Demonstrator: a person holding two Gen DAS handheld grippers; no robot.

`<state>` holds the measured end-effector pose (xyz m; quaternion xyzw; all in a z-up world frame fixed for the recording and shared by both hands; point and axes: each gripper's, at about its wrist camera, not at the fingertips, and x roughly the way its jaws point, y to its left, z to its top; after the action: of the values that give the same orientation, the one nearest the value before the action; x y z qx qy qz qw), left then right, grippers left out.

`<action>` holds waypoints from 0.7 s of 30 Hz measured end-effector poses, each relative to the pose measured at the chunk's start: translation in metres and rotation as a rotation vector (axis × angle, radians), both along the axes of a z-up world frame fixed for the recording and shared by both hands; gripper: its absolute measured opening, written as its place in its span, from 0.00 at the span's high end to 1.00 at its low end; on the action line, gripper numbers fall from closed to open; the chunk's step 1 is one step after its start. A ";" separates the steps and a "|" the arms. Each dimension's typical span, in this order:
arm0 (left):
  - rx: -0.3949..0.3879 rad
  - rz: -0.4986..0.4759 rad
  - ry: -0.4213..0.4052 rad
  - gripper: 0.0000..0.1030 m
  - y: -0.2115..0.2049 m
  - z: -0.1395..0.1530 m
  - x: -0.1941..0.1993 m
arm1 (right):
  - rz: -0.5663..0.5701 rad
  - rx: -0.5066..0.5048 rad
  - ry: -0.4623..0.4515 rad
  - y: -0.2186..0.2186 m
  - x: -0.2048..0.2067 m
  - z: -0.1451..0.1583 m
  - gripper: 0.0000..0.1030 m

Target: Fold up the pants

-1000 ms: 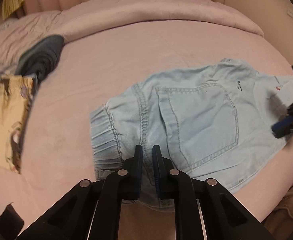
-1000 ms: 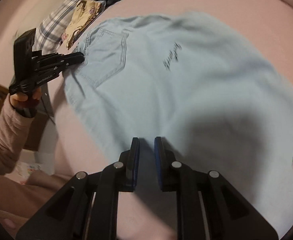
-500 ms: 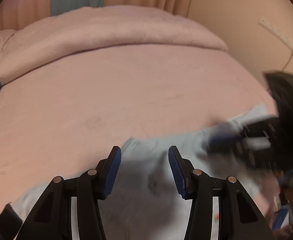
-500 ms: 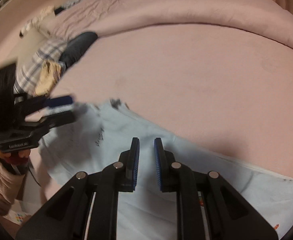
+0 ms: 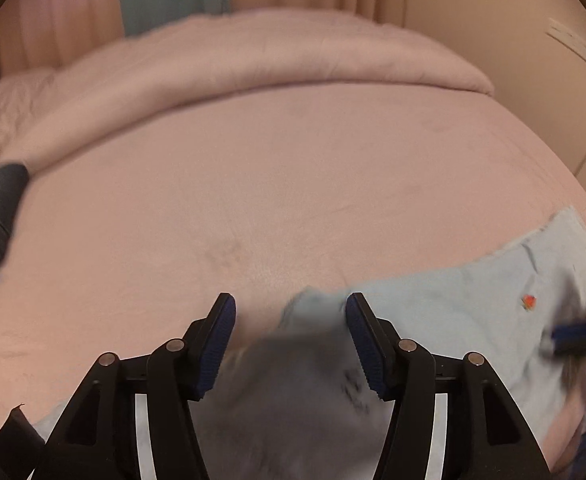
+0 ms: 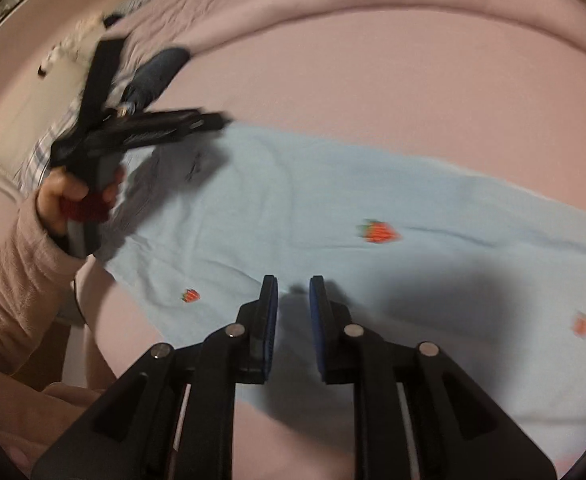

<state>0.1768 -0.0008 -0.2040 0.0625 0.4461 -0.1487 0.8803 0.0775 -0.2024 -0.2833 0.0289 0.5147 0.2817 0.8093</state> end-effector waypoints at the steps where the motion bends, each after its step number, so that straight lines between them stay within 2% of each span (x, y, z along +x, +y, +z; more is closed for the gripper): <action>1: -0.003 -0.007 -0.003 0.43 0.002 0.001 -0.007 | -0.034 -0.027 -0.008 -0.008 -0.005 -0.001 0.80; 3: 0.027 0.009 0.020 0.43 0.012 -0.008 -0.021 | -0.089 -0.098 0.023 -0.024 -0.016 -0.015 0.81; 4: 0.054 0.019 0.035 0.43 0.017 -0.015 -0.023 | -0.100 -0.106 0.041 -0.030 -0.018 -0.021 0.84; 6: 0.129 0.069 0.089 0.43 0.030 -0.033 -0.031 | -0.122 -0.039 0.040 -0.046 -0.031 -0.022 0.84; 9: 0.095 0.092 0.083 0.43 0.044 -0.029 -0.050 | -0.175 0.013 0.069 -0.069 -0.043 -0.017 0.84; 11: 0.093 0.108 0.089 0.43 0.046 -0.022 -0.058 | -0.265 0.050 0.064 -0.094 -0.054 -0.006 0.83; 12: 0.085 0.111 0.088 0.43 0.047 -0.020 -0.062 | -0.316 0.066 0.051 -0.102 -0.059 0.000 0.82; 13: 0.073 0.112 0.088 0.43 0.047 -0.015 -0.066 | -0.390 0.094 0.033 -0.113 -0.068 0.005 0.76; 14: 0.046 0.110 0.087 0.43 0.041 -0.010 -0.064 | -0.494 0.134 0.015 -0.136 -0.075 0.010 0.62; 16: -0.008 0.104 0.090 0.43 0.031 -0.004 -0.063 | -0.661 0.203 0.001 -0.169 -0.088 0.008 0.48; 17: -0.042 0.096 0.093 0.43 0.024 -0.001 -0.065 | -0.768 0.252 0.005 -0.191 -0.096 0.005 0.48; 21: -0.150 0.040 0.131 0.43 -0.015 0.009 -0.063 | -0.950 0.359 0.021 -0.225 -0.109 -0.008 0.47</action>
<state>0.1136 -0.0156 -0.1948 -0.0221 0.4914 -0.1679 0.8543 -0.0314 -0.4276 -0.2917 0.4015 0.3962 -0.0339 0.8250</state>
